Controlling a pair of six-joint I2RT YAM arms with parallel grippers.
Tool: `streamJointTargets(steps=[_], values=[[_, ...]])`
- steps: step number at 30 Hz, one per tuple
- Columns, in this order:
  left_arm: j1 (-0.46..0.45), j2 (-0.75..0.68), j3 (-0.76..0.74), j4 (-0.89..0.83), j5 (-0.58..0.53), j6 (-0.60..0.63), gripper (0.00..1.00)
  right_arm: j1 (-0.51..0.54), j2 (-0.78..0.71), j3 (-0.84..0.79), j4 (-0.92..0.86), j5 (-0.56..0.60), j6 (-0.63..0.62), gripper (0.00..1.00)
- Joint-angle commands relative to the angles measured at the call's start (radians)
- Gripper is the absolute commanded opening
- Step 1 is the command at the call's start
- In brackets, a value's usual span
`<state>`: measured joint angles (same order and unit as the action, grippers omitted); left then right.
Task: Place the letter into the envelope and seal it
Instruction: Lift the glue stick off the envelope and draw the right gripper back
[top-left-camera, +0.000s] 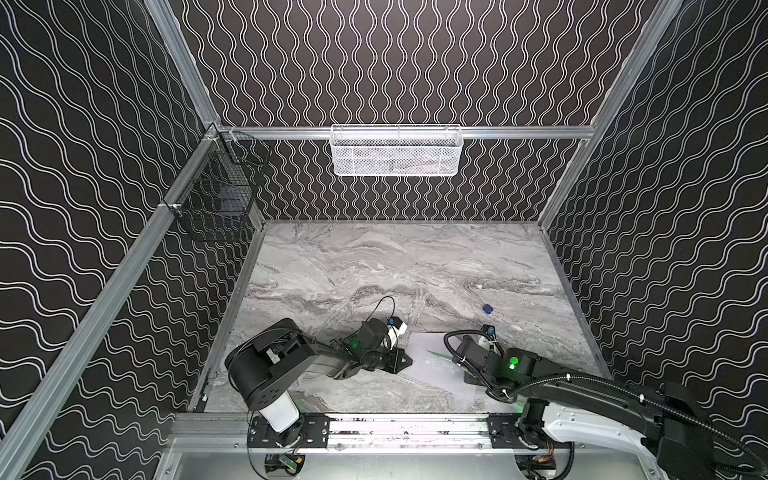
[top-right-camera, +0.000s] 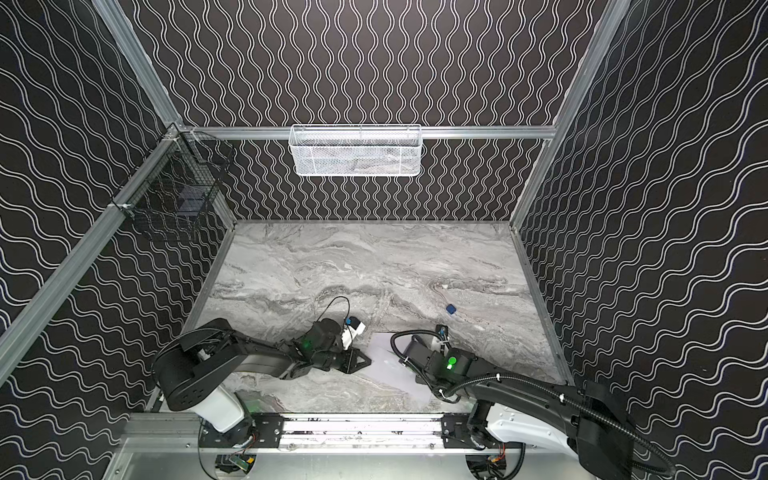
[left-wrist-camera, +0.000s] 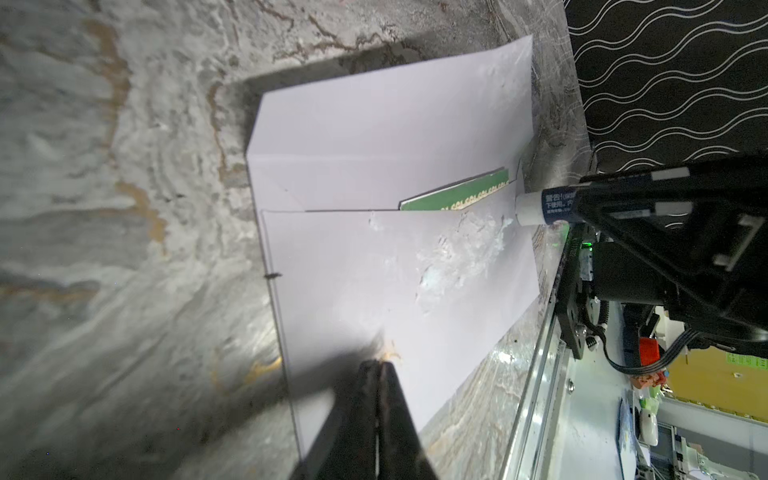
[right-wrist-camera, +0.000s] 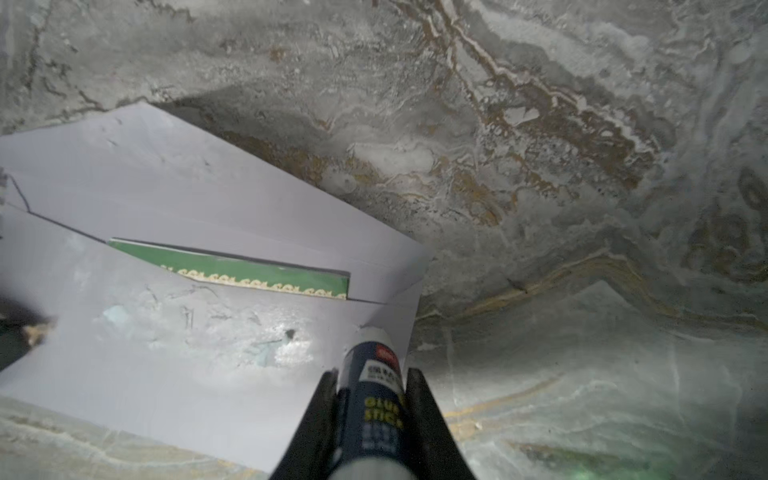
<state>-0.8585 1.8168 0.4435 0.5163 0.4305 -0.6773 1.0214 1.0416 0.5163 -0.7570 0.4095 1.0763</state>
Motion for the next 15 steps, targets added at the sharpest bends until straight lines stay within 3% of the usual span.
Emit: streamJointTargets(steps=[1,9,15], values=[[-0.001,0.023,-0.021,-0.375,-0.103,0.006,0.07,0.001,0.024,-0.05,-0.001,-0.081,0.071,0.0],[-0.001,0.02,-0.026,-0.374,-0.104,0.001,0.07,-0.003,0.075,0.008,-0.076,0.04,0.146,0.0],[-0.001,0.03,-0.026,-0.368,-0.101,-0.002,0.07,-0.073,0.03,0.018,-0.081,0.068,0.091,0.0]])
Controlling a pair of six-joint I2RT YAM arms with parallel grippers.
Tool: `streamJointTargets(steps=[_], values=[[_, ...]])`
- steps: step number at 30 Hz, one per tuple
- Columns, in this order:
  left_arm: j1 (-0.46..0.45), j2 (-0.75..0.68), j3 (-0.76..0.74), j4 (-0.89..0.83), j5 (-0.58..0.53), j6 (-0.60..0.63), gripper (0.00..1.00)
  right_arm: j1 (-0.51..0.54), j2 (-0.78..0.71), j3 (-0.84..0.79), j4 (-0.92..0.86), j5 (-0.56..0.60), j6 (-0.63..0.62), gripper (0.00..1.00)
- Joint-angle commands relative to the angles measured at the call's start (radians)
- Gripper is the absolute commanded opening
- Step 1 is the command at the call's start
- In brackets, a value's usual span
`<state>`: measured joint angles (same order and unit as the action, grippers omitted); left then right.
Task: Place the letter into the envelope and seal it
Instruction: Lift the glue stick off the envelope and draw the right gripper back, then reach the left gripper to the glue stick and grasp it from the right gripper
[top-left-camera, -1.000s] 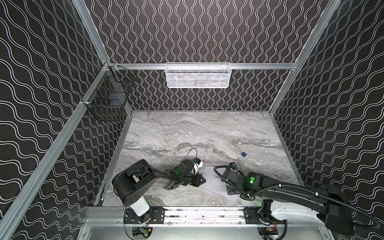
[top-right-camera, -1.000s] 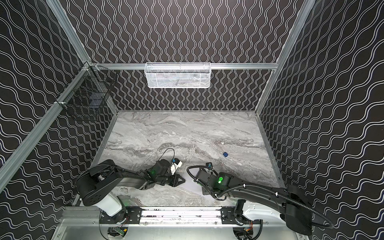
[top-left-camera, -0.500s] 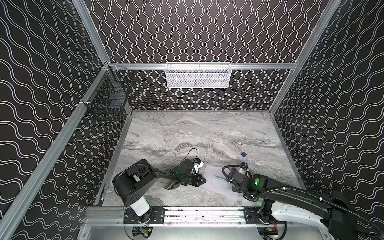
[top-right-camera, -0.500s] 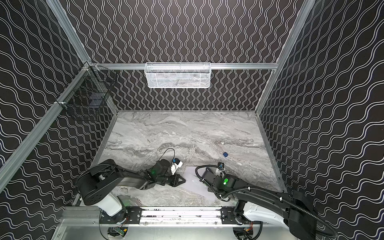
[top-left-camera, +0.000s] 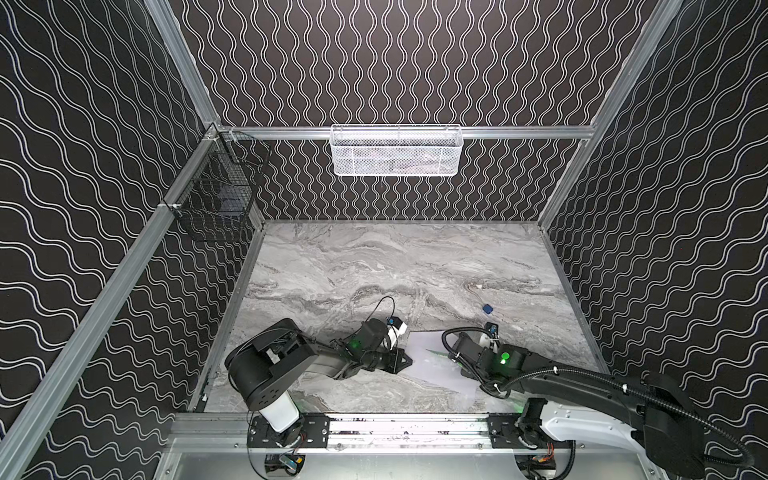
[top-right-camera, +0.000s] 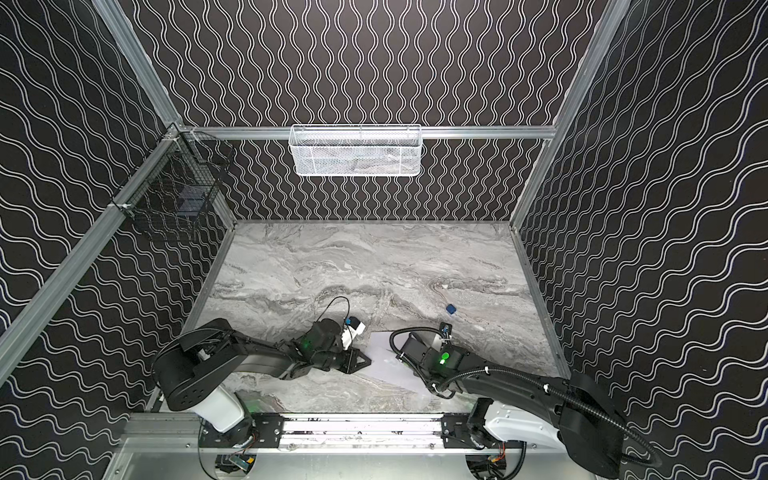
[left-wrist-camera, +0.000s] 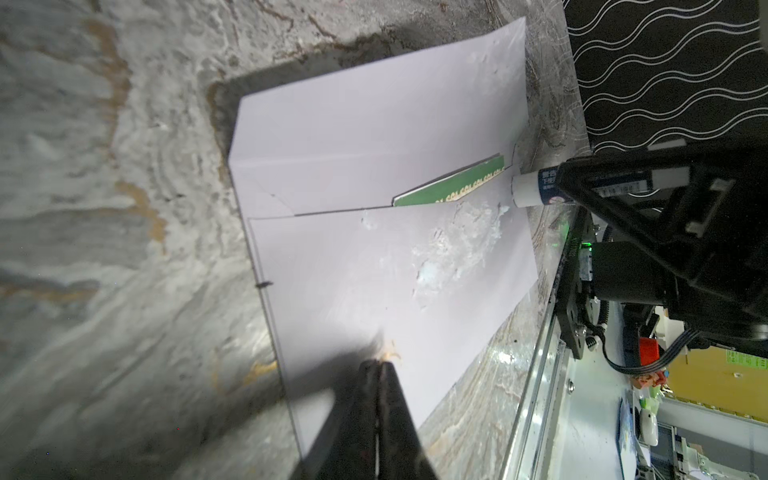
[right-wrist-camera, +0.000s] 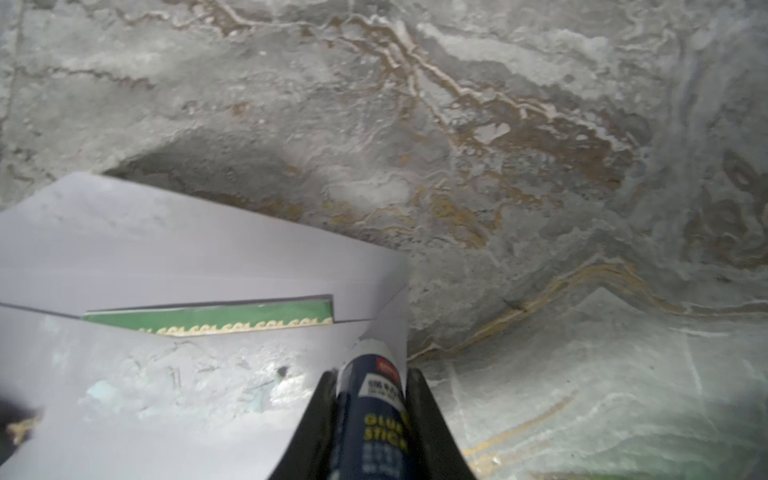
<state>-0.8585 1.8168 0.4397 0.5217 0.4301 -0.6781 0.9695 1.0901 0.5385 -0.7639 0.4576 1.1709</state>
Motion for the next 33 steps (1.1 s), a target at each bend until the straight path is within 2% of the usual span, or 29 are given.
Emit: streamJointTargets(steps=[1,8,13,16,24,33], values=[[-0.001,0.033,-0.022,-0.373,-0.1,-0.001,0.07,-0.034,-0.028,-0.005,-0.073,0.023,-0.014,0.0],[-0.001,0.035,-0.024,-0.368,-0.097,-0.002,0.07,-0.094,-0.068,0.03,-0.028,0.002,-0.117,0.0],[-0.002,0.021,-0.016,-0.375,-0.088,0.008,0.11,-0.096,-0.133,0.115,0.009,-0.062,-0.268,0.0],[-0.003,-0.031,-0.011,-0.395,-0.088,0.011,0.17,-0.103,-0.151,0.111,0.103,-0.146,-0.37,0.0],[-0.01,-0.201,0.064,-0.493,-0.113,0.04,0.42,-0.134,-0.059,0.13,0.249,-0.332,-0.548,0.0],[-0.011,-0.325,0.084,-0.466,-0.1,0.059,0.52,-0.212,-0.102,0.108,0.319,-0.5,-0.651,0.0]])
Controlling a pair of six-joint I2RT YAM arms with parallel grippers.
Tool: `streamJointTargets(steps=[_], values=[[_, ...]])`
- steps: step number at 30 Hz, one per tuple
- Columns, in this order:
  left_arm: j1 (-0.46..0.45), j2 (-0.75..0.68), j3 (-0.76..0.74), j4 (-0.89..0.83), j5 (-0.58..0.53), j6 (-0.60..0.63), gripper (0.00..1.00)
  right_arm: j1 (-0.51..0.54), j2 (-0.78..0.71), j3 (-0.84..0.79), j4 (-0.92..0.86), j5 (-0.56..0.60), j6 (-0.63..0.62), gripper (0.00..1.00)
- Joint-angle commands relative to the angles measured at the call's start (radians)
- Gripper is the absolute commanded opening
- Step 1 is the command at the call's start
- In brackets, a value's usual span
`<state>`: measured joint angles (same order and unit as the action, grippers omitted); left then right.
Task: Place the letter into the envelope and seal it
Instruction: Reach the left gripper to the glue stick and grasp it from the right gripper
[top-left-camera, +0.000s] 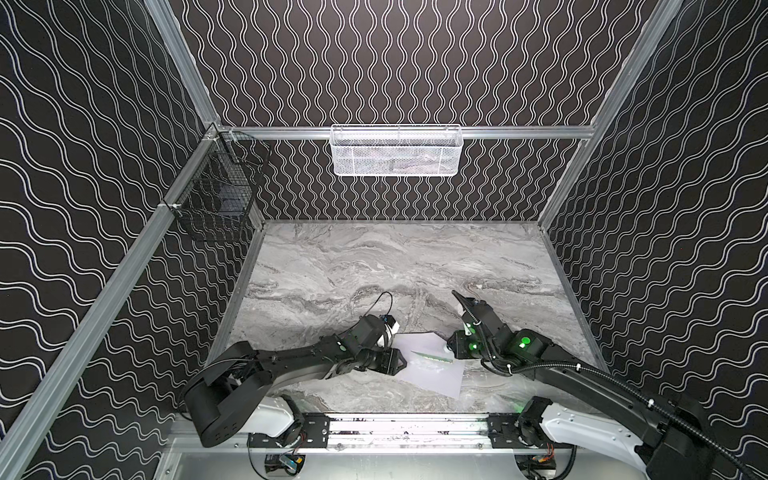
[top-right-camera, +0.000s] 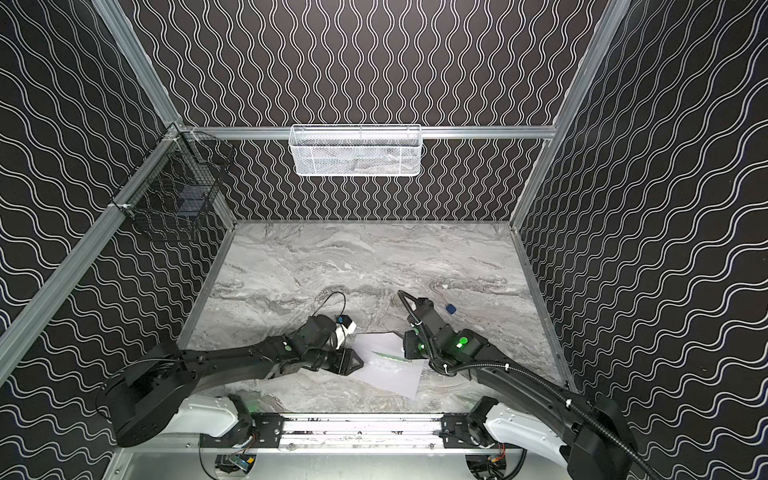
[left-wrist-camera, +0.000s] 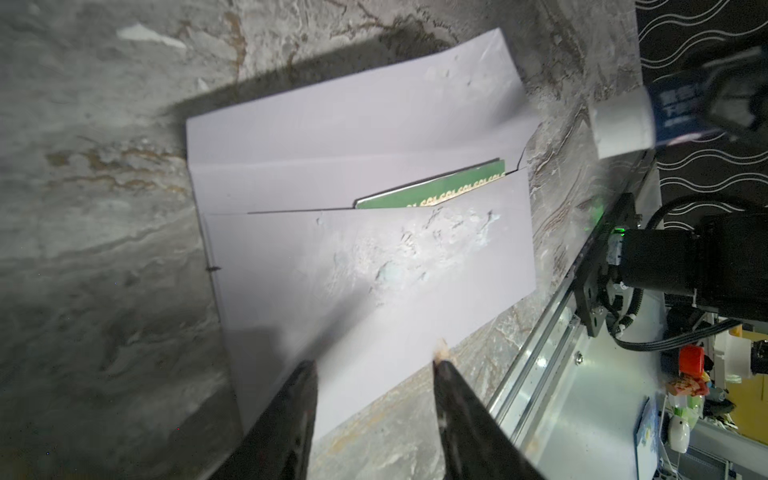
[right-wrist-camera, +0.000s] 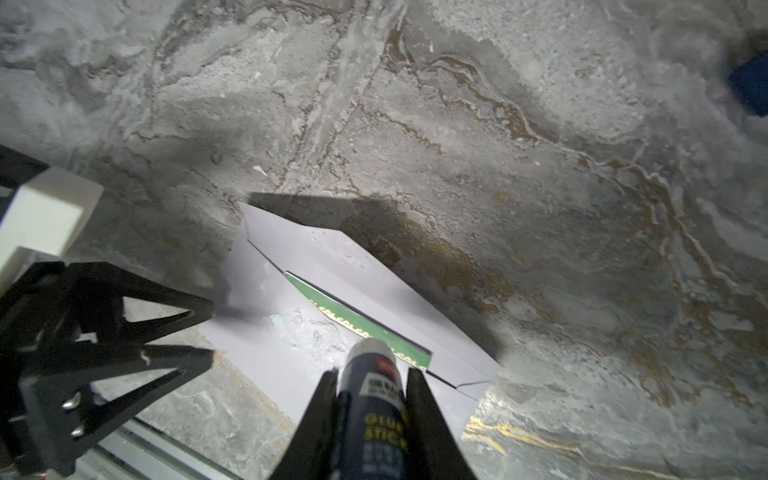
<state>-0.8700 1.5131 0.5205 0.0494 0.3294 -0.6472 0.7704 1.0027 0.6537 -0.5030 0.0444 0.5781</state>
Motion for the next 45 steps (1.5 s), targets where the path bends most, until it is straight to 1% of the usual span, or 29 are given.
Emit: streamJointTargets(steps=[1,4,6,9,11,13,16,20,22,26,33,38,40,45], values=[[0.0,-0.036,-0.002,0.019,0.005,0.031,0.53,-0.026,-0.017,-0.011,0.07,-0.117,-0.072,0.0],[-0.004,-0.122,-0.041,0.078,0.018,0.061,0.53,-0.074,-0.019,-0.03,0.131,-0.282,-0.114,0.0],[-0.01,-0.206,-0.08,0.144,0.028,0.096,0.52,-0.101,-0.008,-0.038,0.174,-0.427,-0.144,0.0],[-0.063,-0.309,-0.12,0.218,-0.023,0.207,0.52,-0.115,0.018,-0.017,0.164,-0.54,-0.184,0.0],[-0.108,-0.341,-0.136,0.268,-0.057,0.298,0.5,-0.121,0.027,-0.002,0.151,-0.593,-0.205,0.0],[-0.136,-0.344,-0.142,0.302,-0.078,0.373,0.5,-0.126,0.035,0.014,0.138,-0.643,-0.225,0.0],[-0.147,-0.32,-0.134,0.35,-0.098,0.465,0.49,-0.13,0.046,0.036,0.121,-0.699,-0.244,0.0],[-0.152,-0.249,-0.068,0.367,-0.115,0.582,0.49,-0.13,0.068,0.053,0.129,-0.772,-0.259,0.0],[-0.153,-0.219,-0.034,0.356,-0.122,0.613,0.5,-0.129,0.084,0.063,0.125,-0.793,-0.261,0.0],[-0.155,-0.189,-0.005,0.361,-0.124,0.625,0.5,-0.13,0.083,0.06,0.155,-0.816,-0.235,0.0],[-0.167,-0.175,-0.006,0.369,-0.058,0.624,0.5,-0.129,0.087,0.081,0.157,-0.821,-0.226,0.0],[-0.17,-0.157,0.022,0.34,-0.043,0.625,0.48,-0.129,0.099,0.095,0.16,-0.828,-0.221,0.0],[-0.169,-0.152,0.039,0.33,-0.047,0.628,0.45,-0.127,0.099,0.094,0.165,-0.836,-0.215,0.0],[-0.17,-0.139,0.088,0.285,-0.052,0.627,0.32,-0.125,0.112,0.103,0.152,-0.833,-0.215,0.0]])
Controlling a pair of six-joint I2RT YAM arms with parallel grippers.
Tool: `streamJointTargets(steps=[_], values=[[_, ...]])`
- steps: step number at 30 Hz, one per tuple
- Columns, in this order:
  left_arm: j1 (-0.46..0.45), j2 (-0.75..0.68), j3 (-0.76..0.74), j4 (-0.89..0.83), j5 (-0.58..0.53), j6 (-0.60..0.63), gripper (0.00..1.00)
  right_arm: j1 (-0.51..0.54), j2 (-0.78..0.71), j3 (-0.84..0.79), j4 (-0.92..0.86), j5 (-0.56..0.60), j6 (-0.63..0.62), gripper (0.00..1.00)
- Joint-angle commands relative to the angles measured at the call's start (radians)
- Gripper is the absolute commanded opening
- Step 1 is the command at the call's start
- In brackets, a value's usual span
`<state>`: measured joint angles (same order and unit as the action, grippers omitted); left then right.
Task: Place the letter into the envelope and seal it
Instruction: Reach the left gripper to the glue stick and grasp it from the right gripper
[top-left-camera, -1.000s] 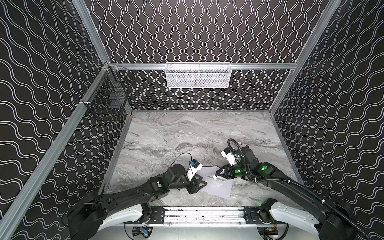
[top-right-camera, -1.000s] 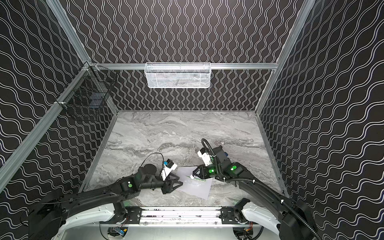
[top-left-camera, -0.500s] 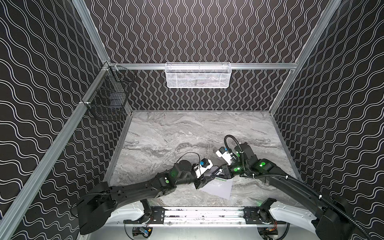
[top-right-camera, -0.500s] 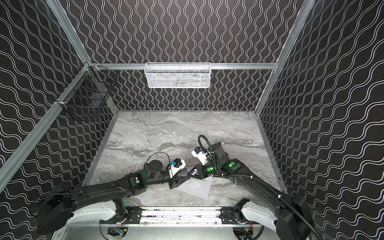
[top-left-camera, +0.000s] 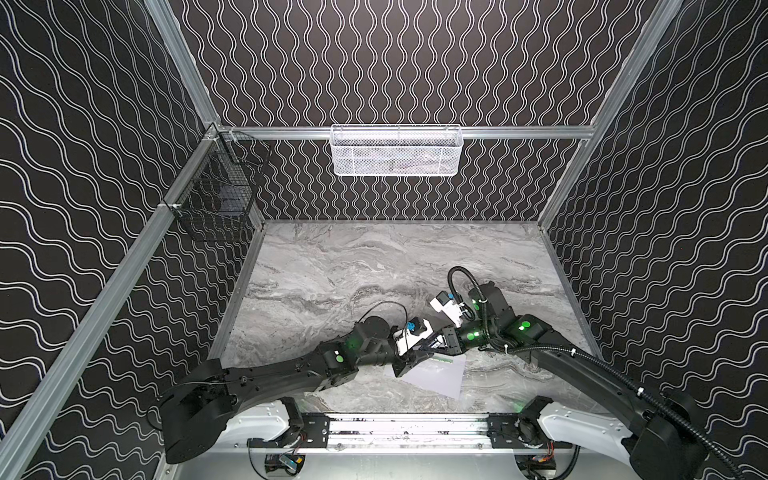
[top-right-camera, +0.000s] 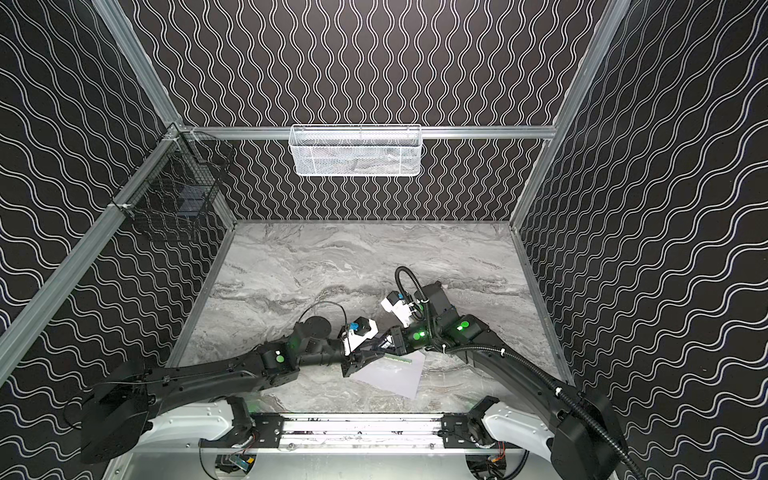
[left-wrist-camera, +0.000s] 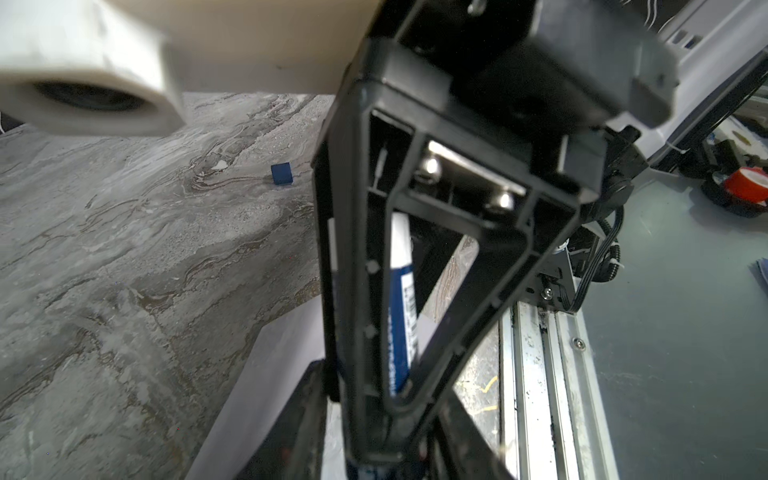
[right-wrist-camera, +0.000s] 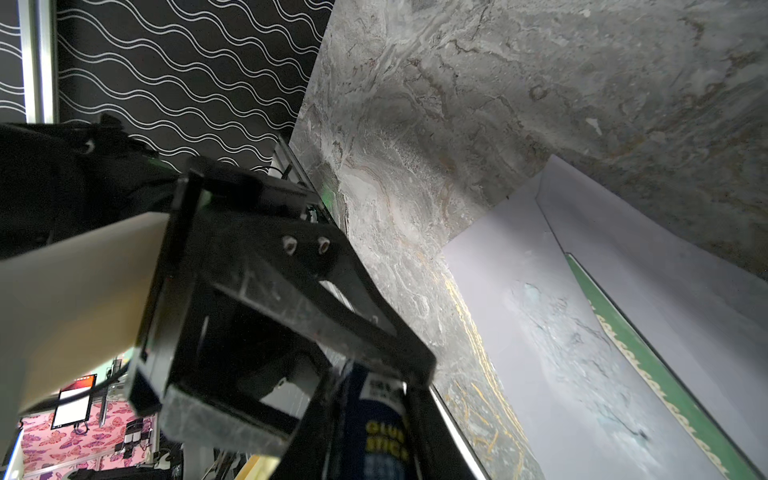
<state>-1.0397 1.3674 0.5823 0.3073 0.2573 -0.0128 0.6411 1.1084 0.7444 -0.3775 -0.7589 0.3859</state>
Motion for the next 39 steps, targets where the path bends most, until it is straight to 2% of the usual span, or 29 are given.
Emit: streamJointTargets(steps=[1,9,10,11,15,20,21,24,29,31,35,39], values=[[0.0,0.011,0.027,0.029,0.023,-0.01,0.3,0.005,0.007,0.016,0.026,-0.029,-0.021,0.0],[0.0,0.017,0.016,0.043,0.03,-0.052,0.19,0.008,0.035,0.048,0.018,-0.036,-0.024,0.0],[0.0,0.013,0.012,0.044,0.024,-0.06,0.17,0.008,0.036,0.054,0.009,-0.036,-0.025,0.06],[0.0,0.008,0.004,0.048,0.016,-0.072,0.13,0.006,0.033,0.063,-0.003,-0.022,-0.025,0.19],[0.0,-0.018,-0.055,0.103,-0.004,-0.122,0.12,0.005,-0.006,0.069,-0.015,0.058,0.0,0.48],[0.0,-0.023,-0.08,0.13,-0.008,-0.158,0.11,0.003,-0.024,0.042,0.051,0.084,0.049,0.54],[0.0,-0.023,-0.082,0.134,-0.009,-0.161,0.11,0.003,-0.02,0.043,0.056,0.08,0.053,0.53],[0.0,-0.027,-0.087,0.142,-0.016,-0.167,0.11,0.003,0.0,0.046,0.063,0.048,0.056,0.44],[0.0,-0.028,-0.084,0.13,-0.028,-0.167,0.15,0.003,0.0,0.035,0.094,0.031,0.078,0.2],[0.0,-0.025,-0.079,0.127,-0.031,-0.164,0.21,0.006,0.009,0.032,0.104,0.017,0.085,0.11],[0.0,-0.007,-0.058,0.117,-0.033,-0.158,0.36,0.026,0.027,0.029,0.116,0.019,0.094,0.05],[0.0,0.0,-0.045,0.107,-0.032,-0.153,0.39,0.052,0.048,0.032,0.106,0.042,0.086,0.03]])
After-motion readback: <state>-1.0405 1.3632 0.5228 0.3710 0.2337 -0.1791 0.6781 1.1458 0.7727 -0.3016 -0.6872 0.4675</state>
